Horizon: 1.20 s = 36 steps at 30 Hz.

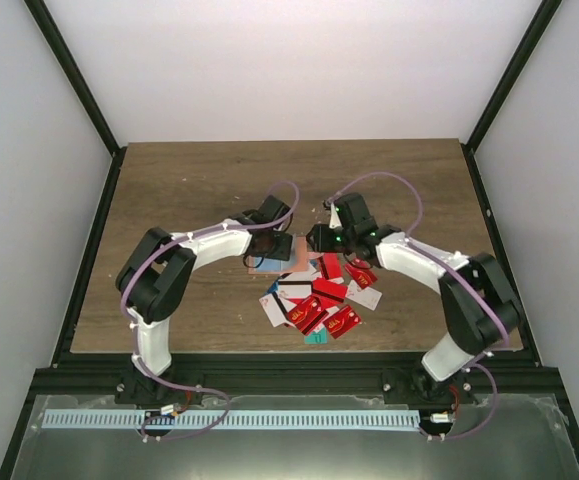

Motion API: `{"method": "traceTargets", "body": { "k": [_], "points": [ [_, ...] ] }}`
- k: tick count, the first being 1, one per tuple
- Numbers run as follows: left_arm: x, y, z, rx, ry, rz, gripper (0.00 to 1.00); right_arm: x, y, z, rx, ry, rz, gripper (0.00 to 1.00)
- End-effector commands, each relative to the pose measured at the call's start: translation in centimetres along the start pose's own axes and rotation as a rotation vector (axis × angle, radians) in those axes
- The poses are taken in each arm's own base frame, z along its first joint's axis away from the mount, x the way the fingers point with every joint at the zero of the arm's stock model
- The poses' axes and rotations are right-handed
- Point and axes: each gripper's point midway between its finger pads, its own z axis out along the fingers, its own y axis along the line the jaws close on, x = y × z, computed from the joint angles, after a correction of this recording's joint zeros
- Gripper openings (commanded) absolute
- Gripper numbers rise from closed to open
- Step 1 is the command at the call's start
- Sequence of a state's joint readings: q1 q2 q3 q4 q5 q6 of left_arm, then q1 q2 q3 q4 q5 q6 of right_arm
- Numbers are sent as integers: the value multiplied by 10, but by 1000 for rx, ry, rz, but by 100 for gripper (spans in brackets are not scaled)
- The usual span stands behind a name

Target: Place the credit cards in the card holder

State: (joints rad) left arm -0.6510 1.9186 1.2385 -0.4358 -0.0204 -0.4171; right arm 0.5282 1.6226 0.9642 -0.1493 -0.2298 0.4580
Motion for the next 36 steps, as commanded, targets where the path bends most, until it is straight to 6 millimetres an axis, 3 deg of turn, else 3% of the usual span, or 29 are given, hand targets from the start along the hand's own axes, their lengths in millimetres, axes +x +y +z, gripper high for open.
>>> {"method": "traceTargets", "body": {
  "k": [1,10,16,21,28,31,36],
  "points": [
    [-5,-15,2,-8,2,43,59,-2,-13,-30,76,-62,60,47],
    [-6,-23,-23,-118,-49,122,72,45,0,-65,-51,-1,152,63],
    [8,-43,-36,-97,-46,160,73,82,2,-74,-81,63,245,67],
    [36,-78,-53,4,-28,213,73,116,-6,-78,-12,133,296,73],
    [92,-115,-56,198,41,266,72,162,-7,-76,35,231,303,80],
    [107,-118,-47,243,66,280,71,171,-17,-79,80,236,304,79],
    [119,-112,-28,190,84,304,71,166,-27,-94,126,168,328,78]
  ]
}}
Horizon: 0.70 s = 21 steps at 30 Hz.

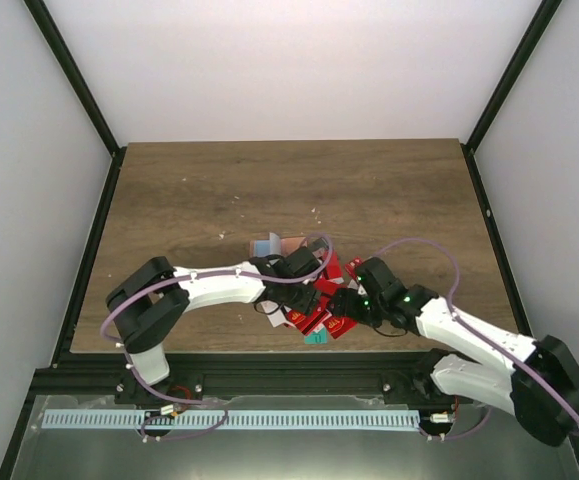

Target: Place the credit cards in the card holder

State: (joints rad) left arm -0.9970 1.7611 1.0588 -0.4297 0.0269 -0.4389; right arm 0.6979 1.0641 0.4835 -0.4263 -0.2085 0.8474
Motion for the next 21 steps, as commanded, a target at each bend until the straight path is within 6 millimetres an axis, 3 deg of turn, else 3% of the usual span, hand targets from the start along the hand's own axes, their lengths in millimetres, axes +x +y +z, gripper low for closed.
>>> {"method": "traceTargets", "body": {
  "k": [1,8,21],
  "points": [
    [1,-9,15,13,-11,25,71,-5,-8,-16,42,-73,39,78],
    [32,-32,24,-12,43,92,72,0,-6,-29,20,-67,35,78],
    [84,-44,29,-241,121,217,76,9,-2,-34,-20,-38,14,78]
  ]
}}
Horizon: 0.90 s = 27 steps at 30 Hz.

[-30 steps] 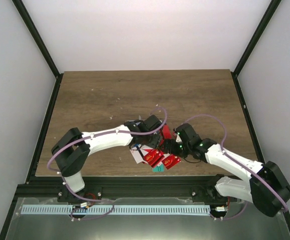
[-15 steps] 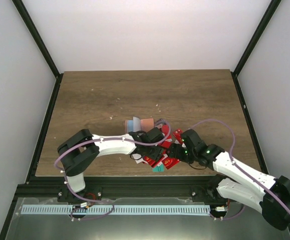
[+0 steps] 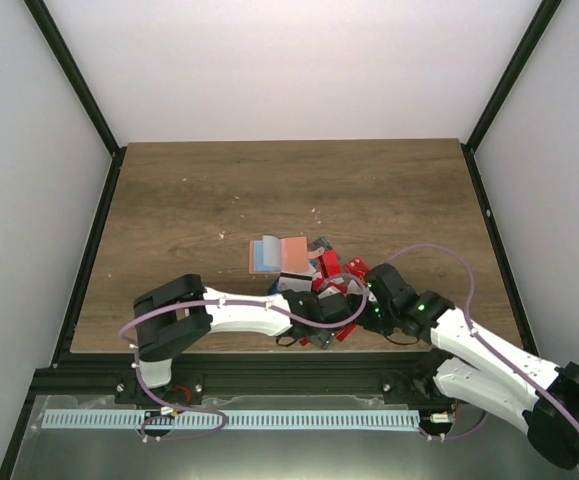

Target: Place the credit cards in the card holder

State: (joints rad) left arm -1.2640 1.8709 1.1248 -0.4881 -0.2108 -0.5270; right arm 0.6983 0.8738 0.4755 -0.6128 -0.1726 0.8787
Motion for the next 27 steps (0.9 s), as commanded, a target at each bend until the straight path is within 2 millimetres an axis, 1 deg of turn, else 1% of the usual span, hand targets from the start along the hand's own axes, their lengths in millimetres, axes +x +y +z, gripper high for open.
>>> {"method": "traceTargets", "body": {
  "k": [1,3,5,8,10,11,13,17,20,22,25,27],
  "points": [
    [46,-5,10,-76,128,68,76,-3,12,-6,-47,-17,-18,78],
    [52,-9,8,-85,131,78,75,-4,12,-7,-48,-23,-18,78],
    [54,-11,6,-100,127,71,70,-4,12,-10,-53,-31,-19,78],
    [55,-8,4,-124,118,22,63,-5,12,-12,-54,-37,-15,78],
    [54,-7,2,-133,109,-29,60,-3,10,-13,-50,-37,-9,78],
    [53,-7,1,-129,103,-53,59,-3,10,-14,-50,-36,-4,78],
    [49,-13,-1,-97,87,-96,58,-2,10,-15,-55,-36,0,78],
    [41,-25,-6,-24,56,-161,51,6,12,-14,-84,-5,18,78],
    [39,-30,-9,3,58,-197,51,12,13,-12,-106,23,28,78],
    [38,-37,-13,48,62,-218,52,15,13,-10,-112,42,28,78],
    [32,-47,-30,145,34,-239,55,21,15,-8,-131,74,24,78],
    [26,-43,-42,164,3,-245,56,22,15,-8,-132,77,22,78]
  ]
}}
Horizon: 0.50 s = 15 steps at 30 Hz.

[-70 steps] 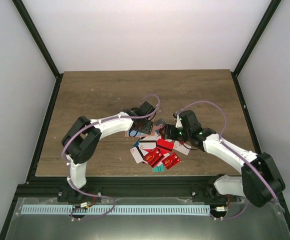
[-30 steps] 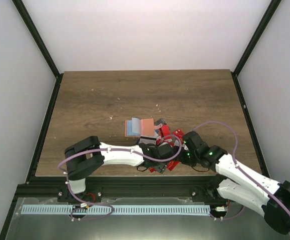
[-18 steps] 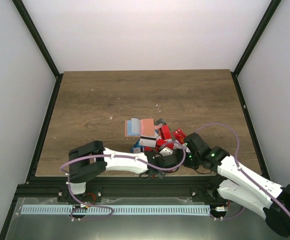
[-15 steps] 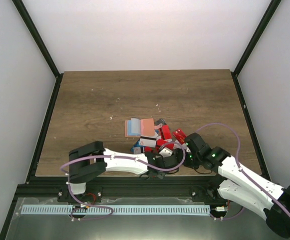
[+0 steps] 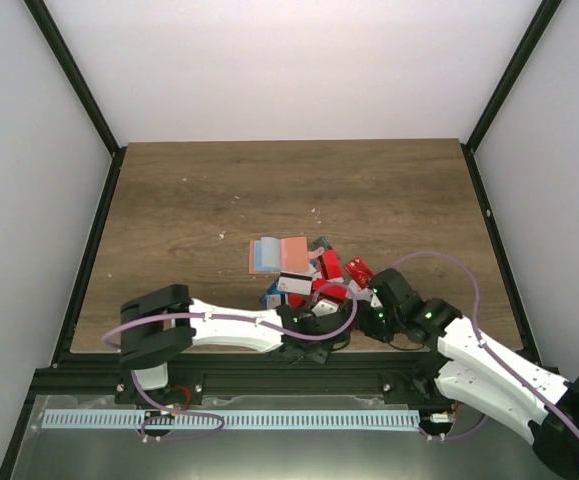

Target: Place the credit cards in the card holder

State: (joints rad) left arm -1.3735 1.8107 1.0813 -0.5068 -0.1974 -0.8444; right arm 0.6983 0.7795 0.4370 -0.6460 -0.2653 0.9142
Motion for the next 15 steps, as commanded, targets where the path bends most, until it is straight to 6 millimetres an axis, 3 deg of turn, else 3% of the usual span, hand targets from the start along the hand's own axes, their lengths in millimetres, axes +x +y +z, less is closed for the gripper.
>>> {"method": "traceTargets", "body": {
  "k": [1,5,15],
  "points": [
    [-4,-9,-25,115,-18,-31,57,3,11,1,-57,19,-9,78],
    [-13,20,-29,83,-32,-43,57,4,14,3,-75,26,-14,78],
    [1,36,-7,75,35,12,65,7,16,8,-86,52,-29,79]
  ]
}}
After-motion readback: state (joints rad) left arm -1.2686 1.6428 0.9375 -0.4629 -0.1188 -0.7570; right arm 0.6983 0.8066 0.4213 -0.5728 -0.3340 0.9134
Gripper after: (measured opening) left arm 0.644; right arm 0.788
